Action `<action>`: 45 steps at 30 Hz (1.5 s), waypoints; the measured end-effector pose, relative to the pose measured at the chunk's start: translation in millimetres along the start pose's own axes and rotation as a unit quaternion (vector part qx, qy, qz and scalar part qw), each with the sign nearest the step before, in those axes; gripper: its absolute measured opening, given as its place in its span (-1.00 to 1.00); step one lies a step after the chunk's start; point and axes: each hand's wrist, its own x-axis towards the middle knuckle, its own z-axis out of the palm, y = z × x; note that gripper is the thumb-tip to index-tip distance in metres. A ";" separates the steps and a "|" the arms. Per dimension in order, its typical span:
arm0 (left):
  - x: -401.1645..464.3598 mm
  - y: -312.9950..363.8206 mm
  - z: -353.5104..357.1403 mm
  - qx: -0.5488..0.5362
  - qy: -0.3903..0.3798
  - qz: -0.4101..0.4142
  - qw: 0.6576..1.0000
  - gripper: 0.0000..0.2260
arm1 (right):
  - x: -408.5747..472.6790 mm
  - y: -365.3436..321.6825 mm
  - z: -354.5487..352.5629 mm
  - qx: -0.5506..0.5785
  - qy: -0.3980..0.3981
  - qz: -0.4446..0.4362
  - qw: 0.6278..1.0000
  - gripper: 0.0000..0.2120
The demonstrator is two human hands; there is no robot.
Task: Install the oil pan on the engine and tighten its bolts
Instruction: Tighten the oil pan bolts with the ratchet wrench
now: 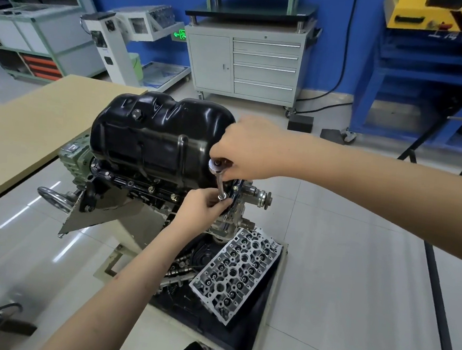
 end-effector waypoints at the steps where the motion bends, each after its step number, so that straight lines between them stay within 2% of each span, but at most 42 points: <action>1: 0.2 0.0 -0.7 -0.002 -0.010 0.003 1.000 -0.84 | 0.4 1.7 -0.8 -0.011 0.001 -0.022 1.000 -0.90; 4: -1.2 1.0 -1.4 0.016 -0.033 0.015 0.999 -0.82 | 1.6 2.2 -3.4 -0.048 0.006 -0.049 0.998 -0.88; 5: -2.0 1.1 -0.8 0.018 -0.029 0.015 0.999 -0.81 | 2.1 0.8 -4.0 -0.050 0.006 -0.038 0.998 -0.83; 7: -3.9 0.6 0.3 0.013 -0.001 0.010 1.000 -0.81 | 3.1 -1.4 -3.0 -0.032 -0.014 0.015 0.999 -0.59; 9: -4.3 0.0 -0.2 0.013 0.019 0.009 1.000 -0.83 | 3.9 -1.9 -0.2 -0.005 -0.024 0.059 0.998 -0.53; 11: -3.8 0.4 -2.2 0.006 0.000 0.011 1.000 -0.85 | 5.1 -0.6 1.1 -0.006 -0.009 0.045 0.999 -0.65; 13: -3.3 2.7 -5.6 0.004 -0.032 0.015 0.999 -0.86 | 4.4 1.6 -0.9 -0.020 0.001 -0.013 1.000 -0.83; 15: -2.6 3.4 -8.6 0.018 -0.056 0.024 0.998 -0.85 | 4.8 5.2 -3.2 -0.054 0.003 -0.065 0.996 -0.83; 17: -1.8 3.2 -9.8 0.030 -0.067 0.029 0.997 -0.83 | 5.4 2.6 -4.2 -0.054 0.016 -0.063 0.996 -0.91; 20: -3.1 3.4 -7.6 0.024 -0.045 0.026 0.998 -0.79 | 5.8 -3.4 -2.0 -0.025 -0.003 0.019 0.999 -0.55; 21: -3.6 4.0 -6.9 0.022 -0.032 0.025 0.999 -0.79 | 5.8 -5.3 -0.4 -0.007 -0.011 0.046 0.999 -0.51; 23: -2.6 5.4 -5.7 0.024 -0.021 0.027 0.999 -0.79 | 7.1 -5.6 3.5 -0.004 0.001 0.055 0.998 -0.56; 26: -0.6 7.3 -6.9 0.012 -0.046 0.012 0.999 -0.83 | 8.0 -1.9 -1.5 -0.019 0.005 -0.006 1.000 -0.87; 28: 0.5 6.6 -8.8 0.002 -0.064 0.001 0.998 -0.84 | 9.7 2.4 -3.9 -0.063 -0.003 -0.044 0.997 -0.82; 30: 1.1 5.7 -9.2 0.004 -0.074 0.002 0.997 -0.82 | 8.8 1.0 -4.0 -0.068 0.005 -0.036 0.997 -0.93; 33: -0.3 4.1 -6.9 0.016 -0.048 0.006 0.999 -0.80 | 6.1 -4.4 -2.6 -0.029 -0.013 0.038 0.999 -0.58; 34: -0.6 3.3 -6.1 0.022 -0.033 0.008 0.999 -0.79 | 6.1 -5.2 -1.3 -0.008 -0.024 0.059 0.998 -0.54; 36: -1.3 2.8 -4.5 0.023 -0.014 0.010 1.000 -0.81 | 7.1 -3.9 1.8 -0.004 -0.018 0.069 0.997 -0.58; 39: -1.3 5.1 -3.3 0.005 -0.029 0.007 1.000 -0.84 | 6.0 -0.8 -4.3 -0.025 -0.010 0.002 1.000 -0.91; 40: -1.2 5.4 -3.5 0.007 -0.038 0.005 0.999 -0.84 | 6.6 2.1 -5.1 -0.054 -0.018 -0.021 0.998 -0.94; 41: -1.2 5.4 -3.9 0.012 -0.045 0.005 0.999 -0.84 | 6.8 3.0 -5.6 -0.071 -0.008 -0.046 0.996 -0.86; 42: -1.4 5.0 -4.2 0.016 -0.049 0.005 0.999 -0.84 | 6.4 3.0 -4.4 -0.080 -0.008 -0.048 0.996 -0.87; 43: -1.7 4.2 -3.8 0.015 -0.050 0.006 0.999 -0.83 | 5.4 0.6 -5.4 -0.070 0.006 -0.041 0.997 -0.96; 45: -3.8 3.3 -1.7 0.013 -0.039 0.007 0.999 -0.81 | 4.4 -3.7 -3.0 -0.053 0.002 0.008 0.999 -0.67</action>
